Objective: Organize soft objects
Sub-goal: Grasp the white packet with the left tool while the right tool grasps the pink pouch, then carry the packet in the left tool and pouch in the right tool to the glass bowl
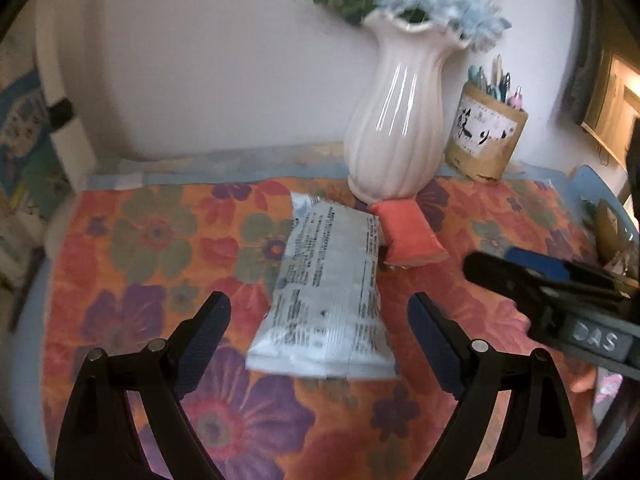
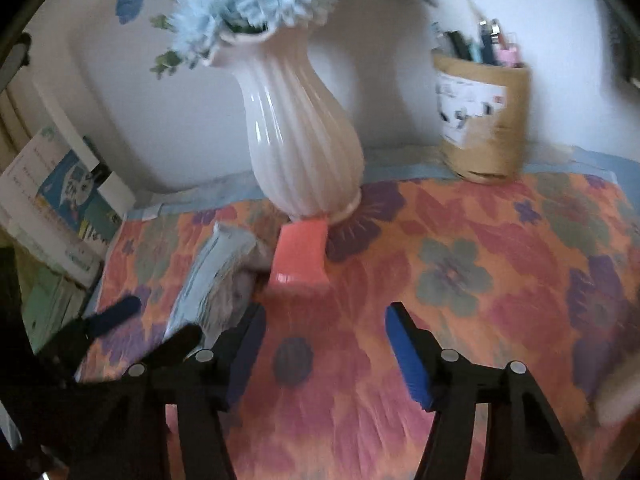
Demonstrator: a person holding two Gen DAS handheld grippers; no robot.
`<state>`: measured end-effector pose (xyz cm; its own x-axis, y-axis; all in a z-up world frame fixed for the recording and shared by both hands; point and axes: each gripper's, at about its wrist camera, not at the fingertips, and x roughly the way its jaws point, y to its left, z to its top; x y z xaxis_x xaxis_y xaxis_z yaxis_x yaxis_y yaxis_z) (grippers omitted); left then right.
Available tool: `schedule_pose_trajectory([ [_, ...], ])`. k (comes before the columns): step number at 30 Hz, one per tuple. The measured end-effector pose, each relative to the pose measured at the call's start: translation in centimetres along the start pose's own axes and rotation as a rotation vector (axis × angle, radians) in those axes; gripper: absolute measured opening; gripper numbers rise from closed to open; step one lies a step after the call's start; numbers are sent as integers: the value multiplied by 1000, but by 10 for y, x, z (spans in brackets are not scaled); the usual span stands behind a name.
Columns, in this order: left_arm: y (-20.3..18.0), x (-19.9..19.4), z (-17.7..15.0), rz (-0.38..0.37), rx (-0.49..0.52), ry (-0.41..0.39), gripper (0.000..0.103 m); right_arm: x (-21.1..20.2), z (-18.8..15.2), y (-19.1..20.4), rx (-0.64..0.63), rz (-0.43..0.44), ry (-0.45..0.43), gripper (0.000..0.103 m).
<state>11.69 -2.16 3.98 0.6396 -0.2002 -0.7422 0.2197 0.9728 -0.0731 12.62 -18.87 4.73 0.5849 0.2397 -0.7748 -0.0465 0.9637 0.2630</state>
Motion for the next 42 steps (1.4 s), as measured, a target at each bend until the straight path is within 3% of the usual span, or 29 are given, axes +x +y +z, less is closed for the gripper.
schedule_pose_trajectory([
  [5,7,16,1,-27,-36,-19,86,40,14,0,29,16,0,58],
  [7,6,24,0,-28,-34,14,72,53,17,1,41,26,3,54],
  [10,2,30,2,-26,-20,33,70,57,18,10,16,18,-20,53],
  [12,-1,32,1,-18,-3,34,58,63,17,25,-47,-29,-12,50],
  [14,-6,30,1,-1,16,22,53,66,17,32,-97,-38,-13,36],
  [17,-9,28,0,9,26,1,46,63,14,35,-121,-44,-31,35],
  [23,-11,9,-6,33,51,-98,46,31,-4,14,-52,36,-92,34],
  [27,-27,1,-12,70,133,-150,46,-1,-30,-5,16,51,-118,34],
  [29,-29,-8,-15,68,128,-179,46,-13,-43,-15,38,28,-109,34],
  [36,-45,-44,-49,-29,107,-134,46,-71,-103,-30,78,14,-107,34],
  [42,-82,-84,-84,-9,151,-112,46,-123,-144,-34,90,-11,-98,34],
])
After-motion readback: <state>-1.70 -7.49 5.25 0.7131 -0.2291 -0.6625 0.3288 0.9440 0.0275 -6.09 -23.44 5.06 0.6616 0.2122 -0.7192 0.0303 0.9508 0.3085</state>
